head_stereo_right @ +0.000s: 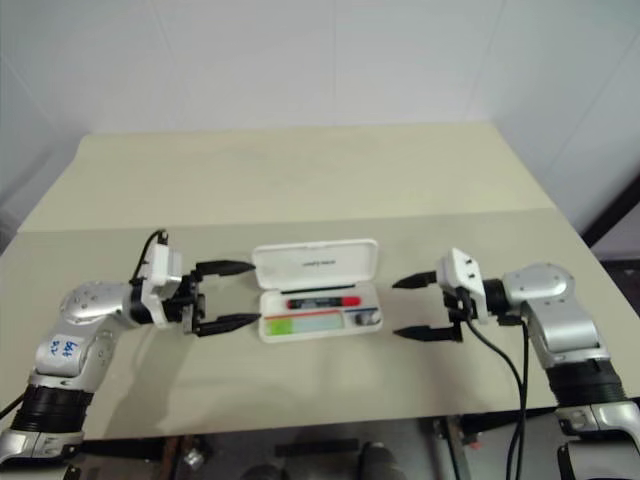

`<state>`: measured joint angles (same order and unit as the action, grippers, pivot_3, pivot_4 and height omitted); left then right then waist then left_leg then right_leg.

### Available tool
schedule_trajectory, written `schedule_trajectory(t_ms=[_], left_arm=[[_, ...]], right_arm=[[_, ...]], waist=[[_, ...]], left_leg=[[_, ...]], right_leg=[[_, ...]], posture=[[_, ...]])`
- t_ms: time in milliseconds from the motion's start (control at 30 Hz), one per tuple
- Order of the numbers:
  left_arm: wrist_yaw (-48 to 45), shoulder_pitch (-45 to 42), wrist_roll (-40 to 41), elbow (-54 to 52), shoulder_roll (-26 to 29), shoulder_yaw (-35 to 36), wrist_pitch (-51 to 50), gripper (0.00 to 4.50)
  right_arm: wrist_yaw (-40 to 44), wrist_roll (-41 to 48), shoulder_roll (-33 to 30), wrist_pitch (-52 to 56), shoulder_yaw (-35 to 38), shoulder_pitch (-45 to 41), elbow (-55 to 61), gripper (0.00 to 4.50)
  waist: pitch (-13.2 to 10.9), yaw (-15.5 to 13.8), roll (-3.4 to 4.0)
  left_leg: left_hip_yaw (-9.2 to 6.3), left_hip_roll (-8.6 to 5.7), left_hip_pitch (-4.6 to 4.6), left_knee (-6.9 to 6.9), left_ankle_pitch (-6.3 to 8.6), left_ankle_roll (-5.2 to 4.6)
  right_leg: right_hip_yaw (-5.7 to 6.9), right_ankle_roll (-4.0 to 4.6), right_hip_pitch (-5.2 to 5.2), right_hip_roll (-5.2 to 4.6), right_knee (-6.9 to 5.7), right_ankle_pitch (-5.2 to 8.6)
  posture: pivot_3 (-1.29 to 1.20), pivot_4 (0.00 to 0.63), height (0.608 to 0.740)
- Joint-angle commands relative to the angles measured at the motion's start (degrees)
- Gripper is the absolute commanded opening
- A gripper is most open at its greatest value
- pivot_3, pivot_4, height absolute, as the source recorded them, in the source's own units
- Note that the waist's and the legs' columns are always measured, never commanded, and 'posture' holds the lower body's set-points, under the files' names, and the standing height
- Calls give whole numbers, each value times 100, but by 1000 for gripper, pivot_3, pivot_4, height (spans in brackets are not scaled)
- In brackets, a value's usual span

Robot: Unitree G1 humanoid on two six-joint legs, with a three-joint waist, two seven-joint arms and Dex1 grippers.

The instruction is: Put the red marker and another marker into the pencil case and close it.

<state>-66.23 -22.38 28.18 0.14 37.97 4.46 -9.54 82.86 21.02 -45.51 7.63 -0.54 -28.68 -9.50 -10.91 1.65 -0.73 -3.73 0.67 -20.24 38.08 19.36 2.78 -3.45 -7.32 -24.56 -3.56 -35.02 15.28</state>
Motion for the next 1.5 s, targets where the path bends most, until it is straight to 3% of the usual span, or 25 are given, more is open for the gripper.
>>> schedule_trajectory(t_ms=[33,67,167,567,1000,1233,1500], left_arm=[[-89,-86,240,-90,65,219,-98,4500],[-115,-86,289,-100,75,245,-129,4500],[-165,-73,440,-135,88,368,-226,3925],[108,114,734,-152,-33,805,-343,20],[1696,-369,1138,351,-718,1553,-864,20],[2518,-1399,-47,1366,-1067,676,-773,20],[1890,-1866,-87,1544,-1222,263,-834,20]], right_arm=[[-227,255,-84,153,373,95,367,4458],[-288,285,-73,194,412,124,412,4458],[-389,328,-73,242,459,224,528,4500],[-667,502,42,244,599,88,424,4500],[-928,536,158,316,545,20,525,4500],[-1030,546,158,341,560,-41,579,4500],[-1122,601,78,428,644,56,736,4500]], waist=[[0,-4,0],[0,-5,0],[0,-10,0],[0,-11,0],[0,-21,-1],[0,-92,-2],[0,-122,-2]], left_leg=[[0,0,0,0,0,0],[0,0,0,0,0,0],[0,-1,-1,1,0,1],[-1,-1,-2,0,0,1],[-2,-2,-2,2,-1,2],[-4,-9,-3,6,-5,9],[1,-5,-12,-5,-15,28]], right_leg=[[0,0,0,1,0,0],[0,0,0,0,-1,0],[0,0,0,-1,0,0],[0,0,0,-2,3,0],[1,0,0,-4,1,0],[2,-6,3,-5,3,-4],[2,-8,-2,-2,3,-5]], posture=[[0,150,740],[0,150,740],[0,150,740],[0,150,740],[0,150,740],[0,150,740],[0,150,740]])
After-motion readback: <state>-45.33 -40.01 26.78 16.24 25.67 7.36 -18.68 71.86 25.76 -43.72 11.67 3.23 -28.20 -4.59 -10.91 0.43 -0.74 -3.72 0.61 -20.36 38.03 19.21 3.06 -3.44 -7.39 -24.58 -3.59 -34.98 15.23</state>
